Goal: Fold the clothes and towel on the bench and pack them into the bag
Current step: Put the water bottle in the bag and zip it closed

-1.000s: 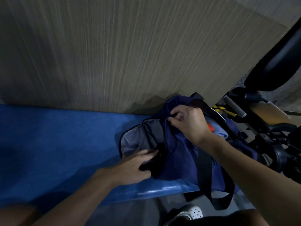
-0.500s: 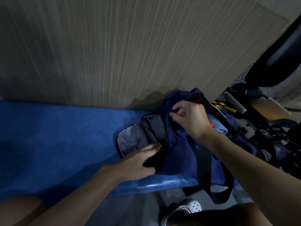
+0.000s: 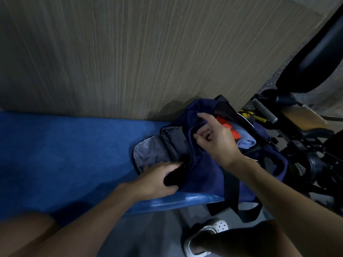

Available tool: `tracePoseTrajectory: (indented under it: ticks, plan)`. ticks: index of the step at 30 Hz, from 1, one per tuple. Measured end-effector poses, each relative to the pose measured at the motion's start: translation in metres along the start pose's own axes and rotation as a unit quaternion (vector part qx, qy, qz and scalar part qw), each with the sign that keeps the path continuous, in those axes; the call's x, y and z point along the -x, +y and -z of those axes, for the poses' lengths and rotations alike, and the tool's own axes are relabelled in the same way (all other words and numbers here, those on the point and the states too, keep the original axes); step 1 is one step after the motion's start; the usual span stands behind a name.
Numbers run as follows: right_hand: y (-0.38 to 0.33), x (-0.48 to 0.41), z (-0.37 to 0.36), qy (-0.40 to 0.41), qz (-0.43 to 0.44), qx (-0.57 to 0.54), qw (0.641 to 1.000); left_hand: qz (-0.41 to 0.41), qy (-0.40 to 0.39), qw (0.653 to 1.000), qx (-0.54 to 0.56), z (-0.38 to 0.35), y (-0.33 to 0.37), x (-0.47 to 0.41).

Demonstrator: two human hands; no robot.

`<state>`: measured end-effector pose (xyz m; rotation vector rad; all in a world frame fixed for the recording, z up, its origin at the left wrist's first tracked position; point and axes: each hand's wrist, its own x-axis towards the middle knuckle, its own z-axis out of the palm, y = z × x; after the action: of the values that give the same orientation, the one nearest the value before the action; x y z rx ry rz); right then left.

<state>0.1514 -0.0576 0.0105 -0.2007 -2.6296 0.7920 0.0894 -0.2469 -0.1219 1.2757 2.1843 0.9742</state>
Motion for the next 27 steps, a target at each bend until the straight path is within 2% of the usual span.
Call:
tracePoseTrajectory:
  ticks: [3,7,11,13,18,23,27]
  plan:
    - [-0.003,0.028,-0.004,0.043,0.011,-0.027,0.999,-0.013,0.046,0.996,-0.077,-0.001,0.004,0.003]
    - [0.004,0.076,-0.03,0.065,0.002,-0.038,0.997,-0.068,0.162,0.973,-0.147,-0.001,0.013,0.008]
    - [0.016,0.109,-0.063,0.098,0.002,0.02,0.995,-0.113,0.241,0.947,-0.182,0.002,0.022,0.012]
    - [0.018,0.117,-0.075,0.109,-0.015,0.033,0.993,-0.115,0.234,0.939,-0.226,0.001,0.026,0.014]
    - [0.02,0.126,-0.094,0.135,-0.086,0.011,0.987,-0.036,0.191,0.925,-0.326,-0.005,0.03,0.014]
    - [0.029,0.128,-0.106,0.124,-0.164,-0.04,0.978,0.006,0.198,0.927,-0.319,-0.017,0.028,0.007]
    - [0.034,0.127,-0.111,0.106,-0.19,-0.051,0.975,0.019,0.215,0.939,-0.266,-0.02,0.031,0.002]
